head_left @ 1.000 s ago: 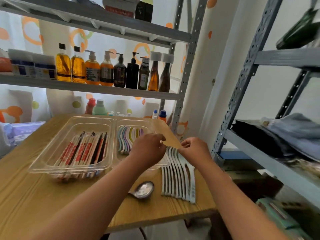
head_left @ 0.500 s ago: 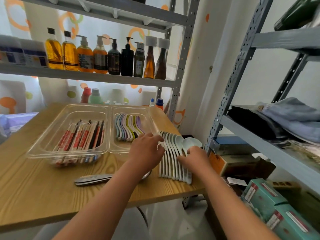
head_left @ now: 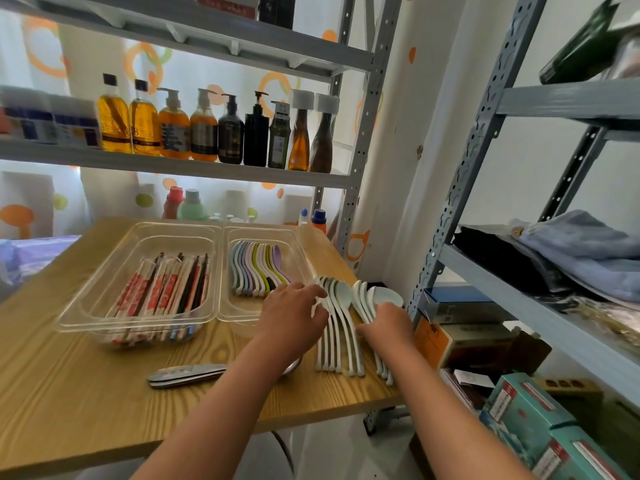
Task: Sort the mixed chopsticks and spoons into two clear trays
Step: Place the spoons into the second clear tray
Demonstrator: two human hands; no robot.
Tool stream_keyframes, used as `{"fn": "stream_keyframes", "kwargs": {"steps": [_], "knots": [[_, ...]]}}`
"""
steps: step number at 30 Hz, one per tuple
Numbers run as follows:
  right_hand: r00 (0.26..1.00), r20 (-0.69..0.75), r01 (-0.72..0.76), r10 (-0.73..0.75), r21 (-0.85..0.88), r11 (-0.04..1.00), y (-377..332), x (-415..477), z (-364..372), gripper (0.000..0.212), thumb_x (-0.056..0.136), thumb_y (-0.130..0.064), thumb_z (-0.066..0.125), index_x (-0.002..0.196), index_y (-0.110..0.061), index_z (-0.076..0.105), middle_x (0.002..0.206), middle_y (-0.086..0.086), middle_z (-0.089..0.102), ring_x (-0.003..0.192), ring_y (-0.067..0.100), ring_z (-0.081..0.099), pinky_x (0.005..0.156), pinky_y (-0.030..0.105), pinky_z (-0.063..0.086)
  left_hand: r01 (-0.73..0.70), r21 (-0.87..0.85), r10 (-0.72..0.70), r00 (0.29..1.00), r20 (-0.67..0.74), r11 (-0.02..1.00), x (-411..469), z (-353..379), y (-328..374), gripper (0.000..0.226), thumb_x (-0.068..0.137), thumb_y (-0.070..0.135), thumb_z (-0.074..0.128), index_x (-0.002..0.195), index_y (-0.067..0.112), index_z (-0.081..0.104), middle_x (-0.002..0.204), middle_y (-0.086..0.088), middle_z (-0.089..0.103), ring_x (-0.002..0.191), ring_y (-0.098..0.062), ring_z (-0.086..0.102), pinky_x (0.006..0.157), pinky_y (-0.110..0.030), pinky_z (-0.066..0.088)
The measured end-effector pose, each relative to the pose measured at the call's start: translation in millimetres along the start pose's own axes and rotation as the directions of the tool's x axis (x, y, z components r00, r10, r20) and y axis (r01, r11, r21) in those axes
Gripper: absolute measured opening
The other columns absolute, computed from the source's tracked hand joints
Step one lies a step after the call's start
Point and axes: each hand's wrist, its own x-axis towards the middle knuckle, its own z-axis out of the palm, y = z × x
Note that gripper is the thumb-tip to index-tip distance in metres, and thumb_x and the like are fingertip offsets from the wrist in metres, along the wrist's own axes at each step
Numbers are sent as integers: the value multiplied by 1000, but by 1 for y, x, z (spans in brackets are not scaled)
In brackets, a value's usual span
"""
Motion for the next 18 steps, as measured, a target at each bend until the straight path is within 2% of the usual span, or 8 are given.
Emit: {"fn": "stream_keyframes", "kwargs": {"steps": [3, 6, 11, 14, 18], "knots": [[999, -42, 10, -7, 71, 997, 4, 3, 8, 20, 81, -27, 65, 81, -8, 57, 83, 7, 60, 73, 19, 57, 55, 25, 40, -3, -28, 3, 1000, -3, 1000, -1, -1, -1, 32, 95, 34, 45, 125, 30, 55, 114, 6, 61, 113, -14, 50, 99, -30, 37], [998, -69, 21, -12, 132, 991, 8, 6, 13, 20, 81, -25, 63, 77, -6, 61, 77, 8, 62, 67, 19, 57, 47, 22, 35, 4, -39, -5, 1000, -10, 999, 0, -2, -3, 33, 95, 34, 45, 126, 30, 55, 115, 6, 60, 113, -14, 50, 98, -30, 38], [998, -52, 43, -34, 200, 979, 8, 8, 14, 17, 78, -18, 62, 79, -2, 65, 74, 9, 64, 63, 18, 55, 51, 25, 40, 18, -36, -18, 1000, 2, 999, 0, -4, -4, 33, 95, 33, 45, 127, 30, 54, 117, 6, 60, 114, -14, 49, 97, -30, 37], [997, -45, 68, -59, 228, 971, 9, 6, 10, 15, 79, -14, 61, 72, -1, 63, 64, 5, 56, 54, 13, 47, 47, 22, 33, 18, -57, -18, 1000, 2, 998, 2, -5, -4, 33, 94, 33, 46, 126, 29, 55, 115, 5, 60, 113, -14, 49, 98, -31, 40], [996, -60, 81, -68, 243, 967, 11, 6, 9, 16, 79, -11, 61, 64, -9, 55, 56, 0, 48, 48, 9, 40, 42, 18, 28, 18, -64, -19, 1000, -12, 998, 4, -8, -2, 33, 94, 33, 45, 125, 29, 56, 113, 5, 61, 112, -15, 50, 98, -32, 40]]}}
